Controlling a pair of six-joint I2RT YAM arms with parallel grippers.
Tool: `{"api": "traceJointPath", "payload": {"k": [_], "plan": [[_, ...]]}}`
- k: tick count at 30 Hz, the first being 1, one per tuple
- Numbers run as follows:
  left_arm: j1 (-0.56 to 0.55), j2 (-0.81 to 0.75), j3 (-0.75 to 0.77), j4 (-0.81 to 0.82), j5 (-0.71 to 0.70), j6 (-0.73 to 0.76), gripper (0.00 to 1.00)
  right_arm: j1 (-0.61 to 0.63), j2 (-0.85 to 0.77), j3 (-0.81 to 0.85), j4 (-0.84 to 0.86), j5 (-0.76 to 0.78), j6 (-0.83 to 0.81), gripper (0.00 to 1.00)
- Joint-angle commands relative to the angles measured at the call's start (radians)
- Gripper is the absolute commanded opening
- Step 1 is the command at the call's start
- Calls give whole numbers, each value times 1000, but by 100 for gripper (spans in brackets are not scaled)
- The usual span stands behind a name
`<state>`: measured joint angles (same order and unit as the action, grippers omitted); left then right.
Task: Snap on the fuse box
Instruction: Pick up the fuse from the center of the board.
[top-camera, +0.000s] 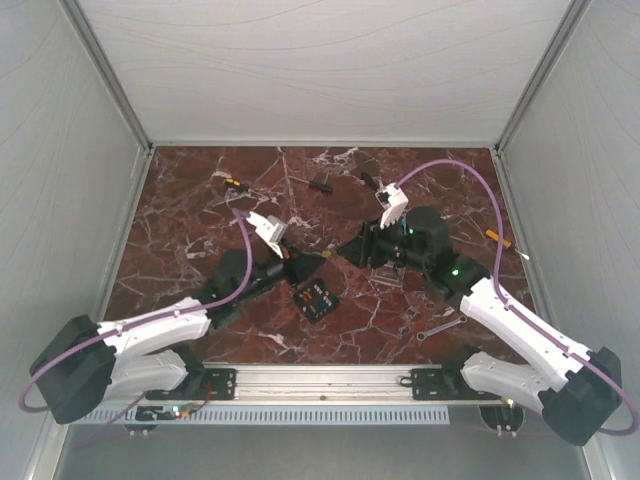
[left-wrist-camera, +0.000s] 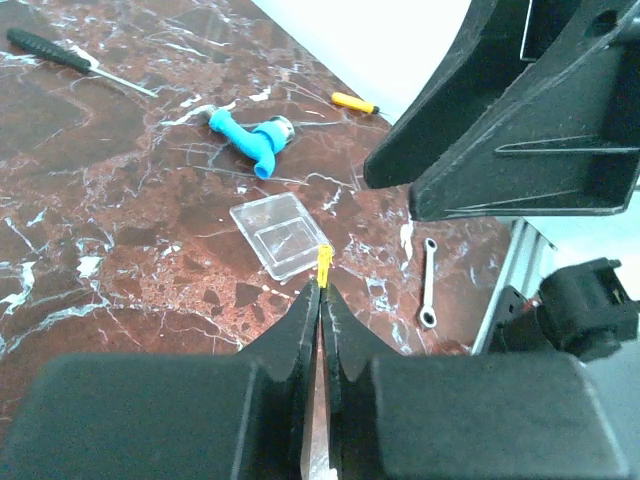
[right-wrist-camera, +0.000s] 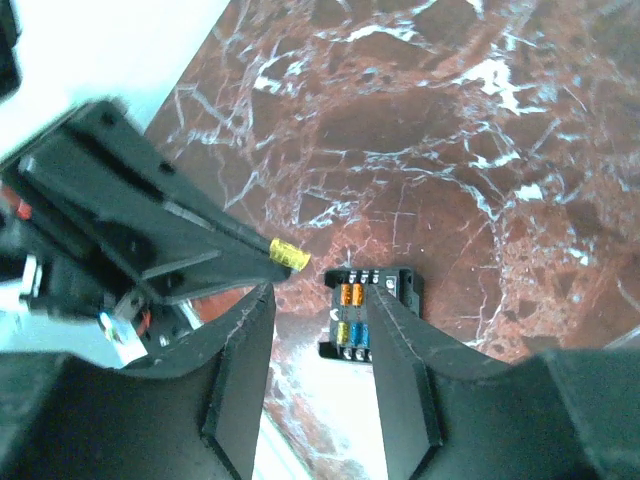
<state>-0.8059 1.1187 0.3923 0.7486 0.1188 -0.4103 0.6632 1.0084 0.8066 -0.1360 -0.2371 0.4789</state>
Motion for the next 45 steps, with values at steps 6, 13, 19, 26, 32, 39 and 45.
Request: {"api": "traceJointPath", "payload": {"k": [6, 13, 19, 26, 32, 39, 45], "plan": [[119, -103, 39, -52, 493, 39, 0, -28, 36, 134, -111, -424, -406, 39], [136, -112, 69, -34, 673, -4, 0, -27, 62, 160, -118, -582, -464, 38], [136, -109, 77, -10, 710, -31, 0, -24, 86, 173, -149, -650, -486, 33], [136, -100, 72, 33, 733, -67, 0, -5, 105, 183, -170, -681, -505, 21], [136, -91, 76, 41, 728, -79, 0, 12, 111, 190, -182, -698, -522, 19], [136, -82, 76, 34, 711, -80, 0, 12, 95, 184, -177, -692, -519, 22], [136, -79, 79, 47, 712, -92, 0, 13, 110, 183, -182, -707, -523, 19]]}}
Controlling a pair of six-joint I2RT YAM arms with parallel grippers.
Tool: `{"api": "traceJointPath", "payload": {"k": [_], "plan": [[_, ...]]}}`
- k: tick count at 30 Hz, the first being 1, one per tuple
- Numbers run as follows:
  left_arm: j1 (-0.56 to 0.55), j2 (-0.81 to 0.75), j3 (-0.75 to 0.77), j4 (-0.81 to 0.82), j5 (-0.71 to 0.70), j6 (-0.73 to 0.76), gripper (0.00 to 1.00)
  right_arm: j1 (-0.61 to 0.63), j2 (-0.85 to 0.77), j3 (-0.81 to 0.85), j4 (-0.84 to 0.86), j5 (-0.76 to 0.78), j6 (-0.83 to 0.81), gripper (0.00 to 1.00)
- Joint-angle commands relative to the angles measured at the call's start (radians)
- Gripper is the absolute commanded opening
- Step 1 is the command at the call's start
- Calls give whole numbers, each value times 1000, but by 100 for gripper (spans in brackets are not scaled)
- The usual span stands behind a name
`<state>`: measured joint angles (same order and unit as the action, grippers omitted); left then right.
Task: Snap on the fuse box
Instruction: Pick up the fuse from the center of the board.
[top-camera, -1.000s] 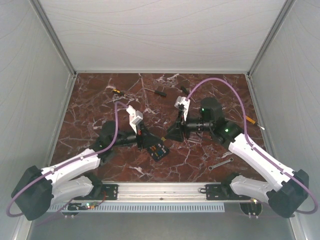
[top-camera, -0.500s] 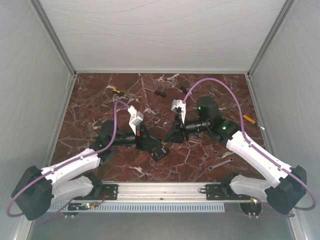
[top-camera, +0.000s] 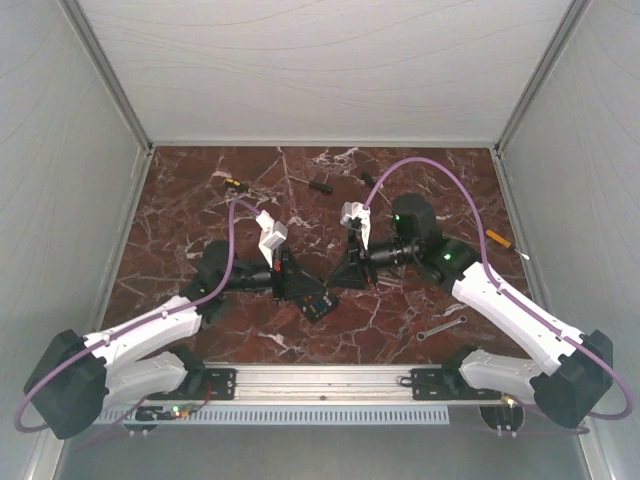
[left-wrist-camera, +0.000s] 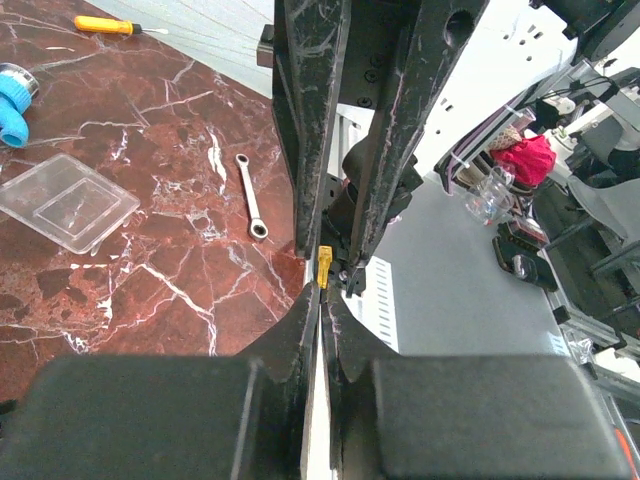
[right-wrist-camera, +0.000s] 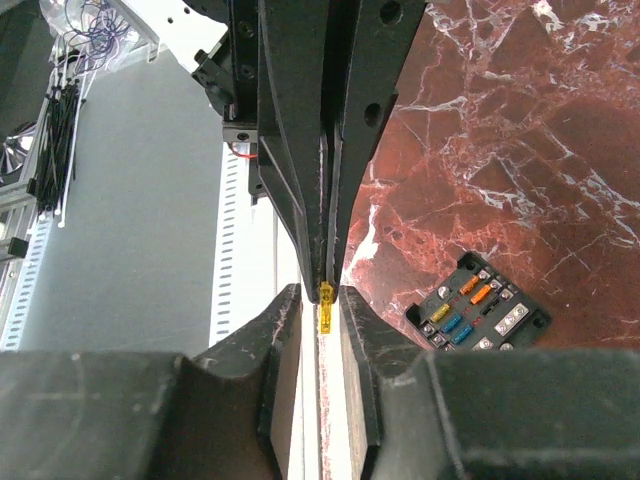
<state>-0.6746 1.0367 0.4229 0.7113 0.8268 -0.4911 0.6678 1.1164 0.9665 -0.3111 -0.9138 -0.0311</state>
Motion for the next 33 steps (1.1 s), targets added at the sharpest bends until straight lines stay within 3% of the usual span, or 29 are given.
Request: {"api": "traceJointPath", "payload": {"k": [1, 12, 16, 24, 33], "plan": [[5, 4, 48, 87, 4, -13, 0, 9, 3, 23, -6, -31, -15, 17], [5, 33, 44, 117, 25, -68, 0, 15, 9, 21, 0, -37, -21, 1], [7, 28, 27, 100, -24, -85, 11, 15, 5, 18, -1, 30, -19, 0], [44, -71, -47, -133, -321, -134, 43, 65, 41, 17, -14, 329, 10, 0], [72, -111, -102, -423, -598, -286, 49, 190, 186, -10, 72, 719, 83, 0]]}}
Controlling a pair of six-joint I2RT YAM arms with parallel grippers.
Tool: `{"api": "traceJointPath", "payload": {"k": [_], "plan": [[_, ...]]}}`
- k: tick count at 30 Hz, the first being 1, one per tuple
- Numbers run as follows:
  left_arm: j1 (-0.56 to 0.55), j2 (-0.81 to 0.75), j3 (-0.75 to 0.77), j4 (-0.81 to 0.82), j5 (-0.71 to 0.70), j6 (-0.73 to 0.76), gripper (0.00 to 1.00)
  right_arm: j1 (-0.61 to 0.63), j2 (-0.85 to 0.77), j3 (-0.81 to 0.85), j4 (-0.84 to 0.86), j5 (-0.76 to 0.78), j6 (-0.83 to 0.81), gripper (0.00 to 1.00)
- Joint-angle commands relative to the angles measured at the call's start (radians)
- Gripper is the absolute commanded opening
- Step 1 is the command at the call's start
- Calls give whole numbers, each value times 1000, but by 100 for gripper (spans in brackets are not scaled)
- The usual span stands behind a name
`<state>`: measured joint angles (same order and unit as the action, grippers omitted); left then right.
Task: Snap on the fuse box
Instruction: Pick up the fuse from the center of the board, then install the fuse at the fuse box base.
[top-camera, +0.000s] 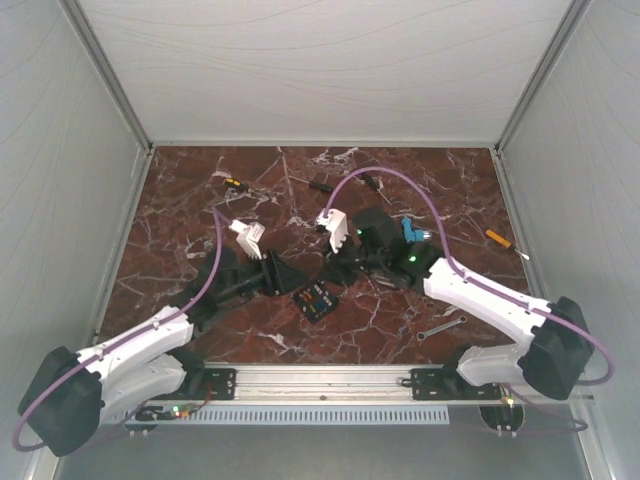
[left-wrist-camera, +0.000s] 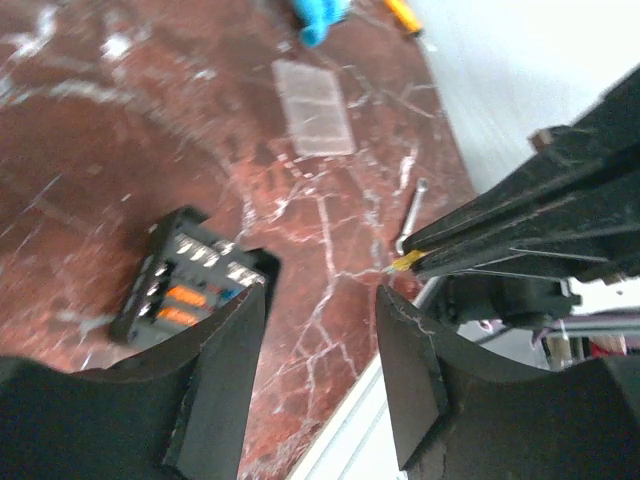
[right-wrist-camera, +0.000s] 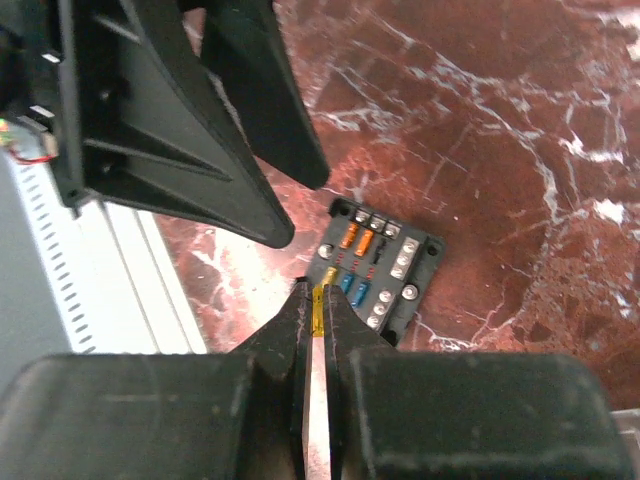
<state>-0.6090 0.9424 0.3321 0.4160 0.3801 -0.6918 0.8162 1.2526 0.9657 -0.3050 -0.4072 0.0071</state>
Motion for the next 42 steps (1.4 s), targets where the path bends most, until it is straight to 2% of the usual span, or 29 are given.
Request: {"api": "traceJointPath", "payload": {"k": [1, 15, 25, 42], "plan": [[10, -13, -15, -149, -169, -102, 50, 53, 67, -11, 79, 243, 54, 0], [43, 195, -90, -44, -126, -276, 49, 151, 280, -19, 163, 465, 204, 0], [49, 313, -85, 34, -91, -308, 45, 185, 361, -34, 239, 509, 255, 0], [51, 357, -85, 58, -88, -318, 35, 187, 416, -39, 257, 541, 269, 0]]}}
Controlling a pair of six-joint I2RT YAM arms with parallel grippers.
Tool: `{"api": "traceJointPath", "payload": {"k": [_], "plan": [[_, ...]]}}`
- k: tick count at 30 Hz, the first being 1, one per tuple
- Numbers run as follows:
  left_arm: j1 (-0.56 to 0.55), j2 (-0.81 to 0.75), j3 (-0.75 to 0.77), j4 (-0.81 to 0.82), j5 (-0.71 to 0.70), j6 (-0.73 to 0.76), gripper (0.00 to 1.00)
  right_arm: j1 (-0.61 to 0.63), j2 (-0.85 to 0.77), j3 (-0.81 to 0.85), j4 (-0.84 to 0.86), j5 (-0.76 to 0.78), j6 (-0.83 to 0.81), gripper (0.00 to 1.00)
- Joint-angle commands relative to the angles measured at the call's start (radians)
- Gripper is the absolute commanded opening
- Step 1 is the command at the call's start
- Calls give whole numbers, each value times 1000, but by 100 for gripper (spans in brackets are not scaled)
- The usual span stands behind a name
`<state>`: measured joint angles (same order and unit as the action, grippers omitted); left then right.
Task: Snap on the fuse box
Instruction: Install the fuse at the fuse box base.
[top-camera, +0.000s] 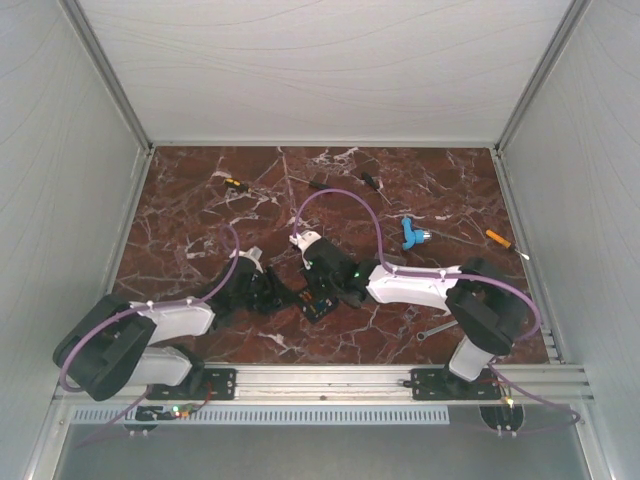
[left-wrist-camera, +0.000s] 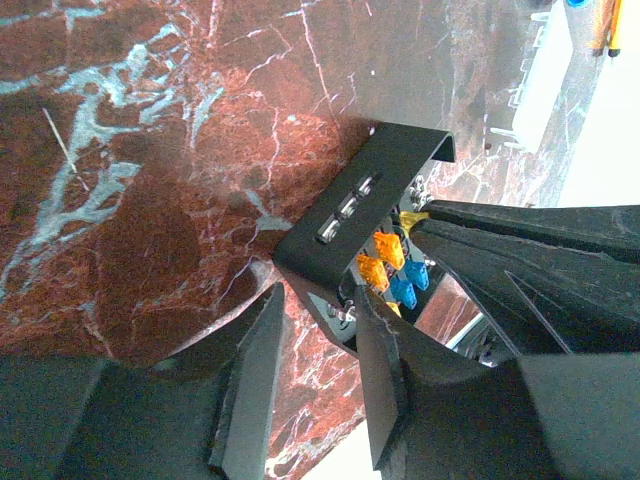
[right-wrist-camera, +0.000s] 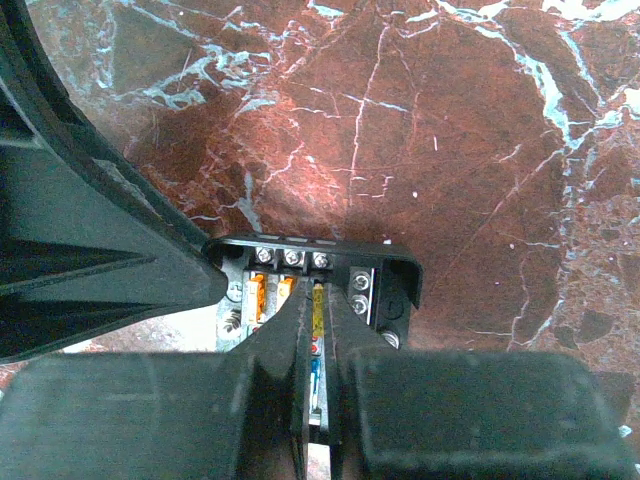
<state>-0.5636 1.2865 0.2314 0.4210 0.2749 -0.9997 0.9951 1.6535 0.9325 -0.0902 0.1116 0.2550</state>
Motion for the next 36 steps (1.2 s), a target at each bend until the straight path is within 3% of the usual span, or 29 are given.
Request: {"api": "traceJointPath", "payload": {"k": [1, 15, 26, 36], "plan": [[6, 16, 14, 55, 18, -10, 34, 8, 17, -6, 41, 23, 22, 0], [5, 63, -4, 114, 41, -38, 31, 22, 30, -4, 3, 30, 33, 0], [5, 68, -6, 120, 45, -45, 30, 22, -20, 21, -30, 38, 31, 17], [5, 72, -3, 118, 51, -44, 29, 8, -45, 72, -102, 35, 4, 18]]}}
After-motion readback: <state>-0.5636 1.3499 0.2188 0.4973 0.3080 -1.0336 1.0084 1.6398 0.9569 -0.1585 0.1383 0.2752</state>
